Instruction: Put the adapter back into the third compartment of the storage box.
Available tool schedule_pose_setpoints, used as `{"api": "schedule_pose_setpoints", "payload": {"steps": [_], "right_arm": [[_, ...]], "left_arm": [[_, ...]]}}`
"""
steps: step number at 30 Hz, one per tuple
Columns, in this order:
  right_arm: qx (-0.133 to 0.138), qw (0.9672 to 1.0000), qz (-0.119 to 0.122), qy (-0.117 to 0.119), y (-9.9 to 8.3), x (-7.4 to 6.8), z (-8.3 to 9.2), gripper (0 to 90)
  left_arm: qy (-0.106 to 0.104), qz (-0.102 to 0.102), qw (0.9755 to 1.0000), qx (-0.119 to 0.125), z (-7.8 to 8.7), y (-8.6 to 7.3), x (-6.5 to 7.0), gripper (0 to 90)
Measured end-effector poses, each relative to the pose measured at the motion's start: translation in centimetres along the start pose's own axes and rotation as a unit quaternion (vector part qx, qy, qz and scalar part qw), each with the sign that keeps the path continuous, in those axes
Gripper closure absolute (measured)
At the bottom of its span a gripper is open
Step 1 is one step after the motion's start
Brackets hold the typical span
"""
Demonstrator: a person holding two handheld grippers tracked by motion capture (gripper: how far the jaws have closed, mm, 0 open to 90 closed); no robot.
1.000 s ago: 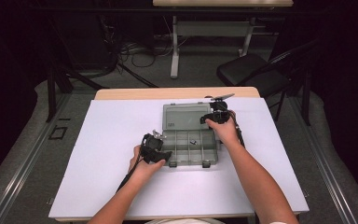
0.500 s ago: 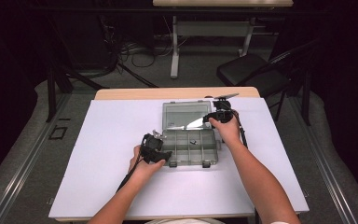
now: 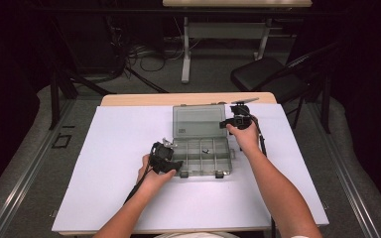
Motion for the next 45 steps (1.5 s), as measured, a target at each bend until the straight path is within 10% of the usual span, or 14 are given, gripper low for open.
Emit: {"api": "schedule_pose_setpoints", "payload": {"steps": [45], "right_arm": [[0.029, 0.9985, 0.017, 0.044, 0.3, 0.8, 1.6, 85.3]], "left_arm": [[0.001, -0.002, 1.0, 0.003, 0.0, 0.0, 0.0, 49.8]]}}
Point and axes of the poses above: each handheld gripper's, and its own axes: z roughly backward along the jaws, y roughly out of its top, x roughly to its right, the point moved 6 cm from there along -z, roughly forward along the jaws, and after that the axes turned 13 degrees about x, right-handed, at the moved point
